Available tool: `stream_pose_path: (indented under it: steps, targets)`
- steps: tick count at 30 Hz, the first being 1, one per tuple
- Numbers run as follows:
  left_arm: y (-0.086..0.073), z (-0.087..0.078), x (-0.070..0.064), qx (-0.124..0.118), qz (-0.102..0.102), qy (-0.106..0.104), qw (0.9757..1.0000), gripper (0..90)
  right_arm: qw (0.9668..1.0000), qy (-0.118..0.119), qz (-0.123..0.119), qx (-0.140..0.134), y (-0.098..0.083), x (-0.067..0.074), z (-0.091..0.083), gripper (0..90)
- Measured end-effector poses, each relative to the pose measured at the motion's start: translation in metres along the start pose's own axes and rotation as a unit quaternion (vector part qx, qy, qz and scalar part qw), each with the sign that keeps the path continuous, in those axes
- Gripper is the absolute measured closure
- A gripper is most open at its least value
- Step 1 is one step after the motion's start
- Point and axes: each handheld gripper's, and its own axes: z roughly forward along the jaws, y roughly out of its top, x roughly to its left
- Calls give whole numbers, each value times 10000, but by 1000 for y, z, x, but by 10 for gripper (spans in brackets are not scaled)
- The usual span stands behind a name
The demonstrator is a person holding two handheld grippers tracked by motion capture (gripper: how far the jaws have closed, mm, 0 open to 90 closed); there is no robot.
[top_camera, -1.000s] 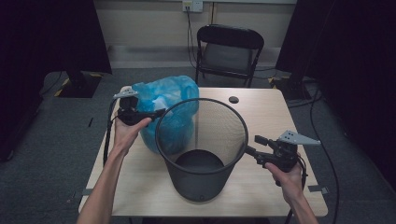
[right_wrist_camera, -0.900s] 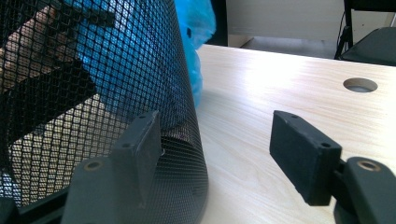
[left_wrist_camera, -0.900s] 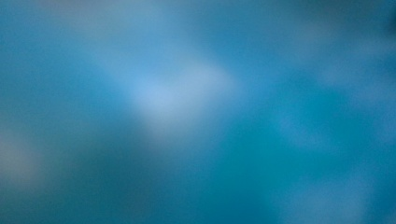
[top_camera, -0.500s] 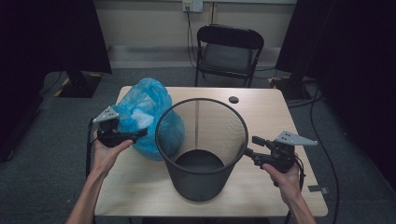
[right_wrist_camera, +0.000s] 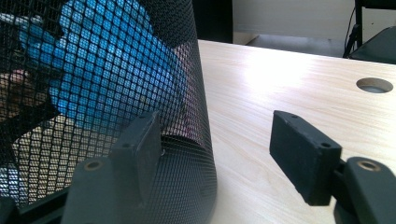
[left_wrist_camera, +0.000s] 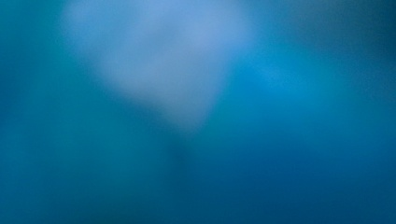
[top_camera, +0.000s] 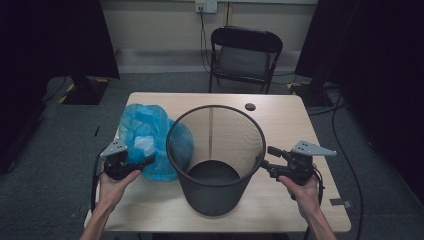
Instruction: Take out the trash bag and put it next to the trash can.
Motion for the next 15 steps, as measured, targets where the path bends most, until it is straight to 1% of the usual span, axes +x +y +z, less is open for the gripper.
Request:
stream_pose_path:
  steps: [1,2,3,4,5,6,7,9,10,11,14,15]
  targets:
    - [0,6,-1,-36,-12,-26,10000,636,10000,0,0,0,0,0,0,336]
    - [1,12,-3,-50,-19,-106,9999,675,10000,15,-10,1,0,0,0,336]
    - [4,19,-5,-41,42,-99,9999,709,10000,16,-19,11,0,0,0,336]
    - [7,25,-8,-24,111,-72,9999,718,10000,5,-22,21,-1,0,0,336]
    - [9,31,-10,-33,128,-90,9999,718,10000,8,-7,19,-1,-1,0,337]
    - [11,36,-10,-77,70,-211,9997,708,10000,-6,3,24,-2,-1,0,336]
    - [12,41,-11,-64,10,-295,9995,668,10000,-11,1,34,-3,-2,0,336]
    - [13,45,-15,26,54,-237,9997,569,10000,-19,21,30,-3,-2,-1,336]
    - [12,43,-16,78,105,-201,9997,515,10000,-20,8,34,-4,-2,-2,337]
    - [11,39,-18,89,124,-146,9998,458,10000,-26,4,34,-4,-3,-3,336]
    - [6,21,-20,88,87,-99,9999,281,10000,-39,10,46,-5,-3,-4,336]
    - [3,14,-19,52,28,-92,9999,281,10000,-41,12,47,-6,-3,-5,336]
